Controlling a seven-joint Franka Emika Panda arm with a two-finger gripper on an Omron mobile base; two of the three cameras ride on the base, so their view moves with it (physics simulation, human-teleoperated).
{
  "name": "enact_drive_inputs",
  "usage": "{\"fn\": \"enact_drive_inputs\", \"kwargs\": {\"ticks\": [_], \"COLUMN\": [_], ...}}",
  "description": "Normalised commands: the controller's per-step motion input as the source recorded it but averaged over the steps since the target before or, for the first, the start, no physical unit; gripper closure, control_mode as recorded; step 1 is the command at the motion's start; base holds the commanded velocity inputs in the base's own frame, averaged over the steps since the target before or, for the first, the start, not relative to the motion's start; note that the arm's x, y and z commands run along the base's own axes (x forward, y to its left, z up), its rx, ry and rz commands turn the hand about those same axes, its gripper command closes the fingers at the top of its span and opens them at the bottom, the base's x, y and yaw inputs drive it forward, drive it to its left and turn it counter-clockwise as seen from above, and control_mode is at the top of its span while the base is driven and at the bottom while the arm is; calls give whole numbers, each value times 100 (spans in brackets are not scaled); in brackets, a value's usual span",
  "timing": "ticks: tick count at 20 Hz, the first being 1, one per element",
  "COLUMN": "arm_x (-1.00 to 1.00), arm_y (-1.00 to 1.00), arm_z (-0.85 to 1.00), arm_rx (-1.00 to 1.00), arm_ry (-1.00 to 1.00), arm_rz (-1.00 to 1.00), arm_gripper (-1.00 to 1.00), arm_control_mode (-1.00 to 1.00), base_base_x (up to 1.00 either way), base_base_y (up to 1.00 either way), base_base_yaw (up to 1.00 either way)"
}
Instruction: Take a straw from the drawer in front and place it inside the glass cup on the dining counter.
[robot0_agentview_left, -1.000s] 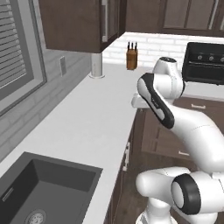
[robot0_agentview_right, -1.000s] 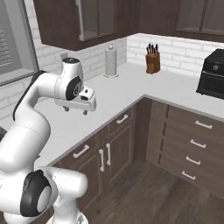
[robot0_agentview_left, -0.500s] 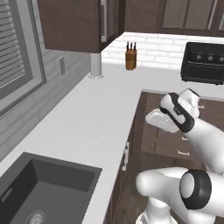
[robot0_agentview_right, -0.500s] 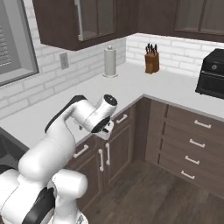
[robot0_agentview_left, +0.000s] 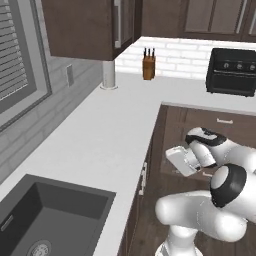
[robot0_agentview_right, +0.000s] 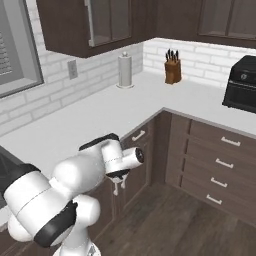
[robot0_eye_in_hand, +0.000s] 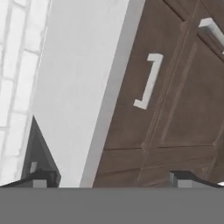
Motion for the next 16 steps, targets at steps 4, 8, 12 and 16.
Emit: {"fn": "enact_drive_inputs", "kwargs": {"ticks": [4,8,12,16], "arm_x": [16,45,47,31], "arm_y": [1,2,2,1], "arm_z": [-68,-57,-43,-38], "arm_rx": [23,15,12,7], "arm_ry": [6,8,4,7], "arm_rz": [3,0,0,0], "arm_gripper": [-100,-100,-100,-100], "arm_control_mode": [-100,-100,-100,-100], "base_base_x": [0,0,0,0], "base_base_y": [0,0,0,0], "base_base_yaw": [0,0,0,0]}}
